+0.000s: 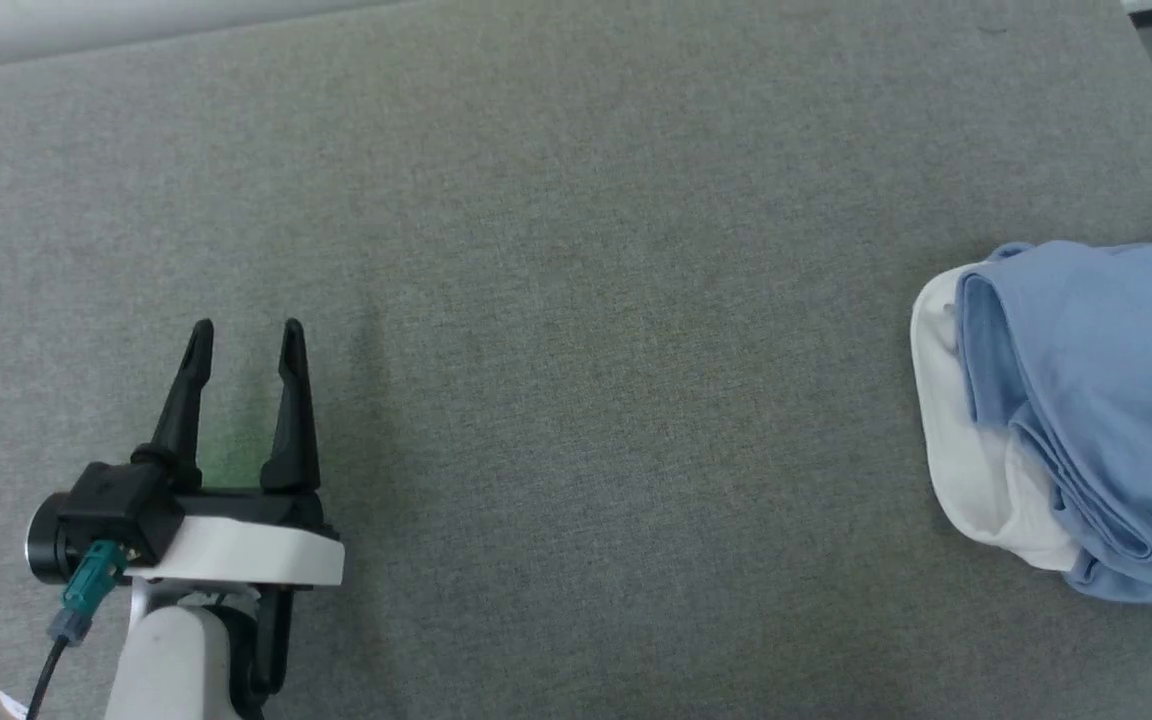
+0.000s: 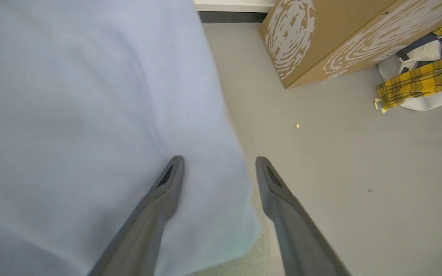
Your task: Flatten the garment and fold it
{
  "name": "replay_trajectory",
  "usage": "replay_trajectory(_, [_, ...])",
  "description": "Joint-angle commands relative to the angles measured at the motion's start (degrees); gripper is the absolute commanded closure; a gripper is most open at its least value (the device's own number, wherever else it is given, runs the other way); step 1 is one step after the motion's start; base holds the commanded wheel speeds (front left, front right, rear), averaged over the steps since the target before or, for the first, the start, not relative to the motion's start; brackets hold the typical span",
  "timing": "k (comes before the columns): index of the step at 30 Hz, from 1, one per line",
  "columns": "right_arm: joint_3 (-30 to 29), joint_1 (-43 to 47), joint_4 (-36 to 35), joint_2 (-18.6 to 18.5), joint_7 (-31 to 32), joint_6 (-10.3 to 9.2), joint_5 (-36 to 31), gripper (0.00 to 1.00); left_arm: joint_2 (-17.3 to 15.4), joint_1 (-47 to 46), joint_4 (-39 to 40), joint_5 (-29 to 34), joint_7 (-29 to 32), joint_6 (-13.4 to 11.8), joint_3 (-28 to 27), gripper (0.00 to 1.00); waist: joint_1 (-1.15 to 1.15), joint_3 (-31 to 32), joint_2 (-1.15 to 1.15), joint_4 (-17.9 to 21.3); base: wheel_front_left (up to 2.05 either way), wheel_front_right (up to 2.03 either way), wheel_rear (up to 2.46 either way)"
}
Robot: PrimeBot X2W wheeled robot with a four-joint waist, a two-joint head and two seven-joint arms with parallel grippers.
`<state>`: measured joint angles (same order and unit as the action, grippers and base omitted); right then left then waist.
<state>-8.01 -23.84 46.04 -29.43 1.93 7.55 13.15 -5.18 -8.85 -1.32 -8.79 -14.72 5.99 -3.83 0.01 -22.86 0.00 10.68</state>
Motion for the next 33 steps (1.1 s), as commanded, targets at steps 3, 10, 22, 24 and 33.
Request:
replay_trajectory(3, [-5.61,3.27,2.00,0.04,-3.69,-0.06,-4.17,0.00,0.50,1.21,-0.84,0.21,-0.28,0.13,-0.12,0.00,-0.01,4.97,0.00,-1.86,0.00,0.00,0.00])
replay_trajectory(10, [-10.02,10.66,-8.21,6.25,-9.37,-0.06,-7.63,0.00,1.15,5.97,-1.99,-0.25,-0.28,-0.70,-1.55,0.00,-0.01,12.17,0.00,-2.81,0.00,0.00,0.00])
replay_trajectory(22, [-2.18,19.10,-32.24,19.78,-6.61,-0.06,-6.30,0.00,0.64,9.39,-3.35,0.85,-0.28,-1.57,-3.09,0.00,-0.01,17.19,0.00,-7.22,0.00,0.00,0.00])
replay_trajectory(24, [-0.40,19.34,-34.89,21.57,-6.77,-0.06,-5.76,0.00,0.28,9.28,-3.43,1.02,-0.28,-1.58,-3.50,0.00,-0.01,17.30,0.00,-8.37,0.00,0.00,0.00])
replay_trajectory(33, [7.10,22.31,-43.28,25.19,-8.56,-0.06,-4.58,0.00,-1.08,10.91,-4.55,0.78,-0.28,-1.45,-5.62,0.00,-0.01,18.35,0.00,-10.28,0.00,0.00,0.00])
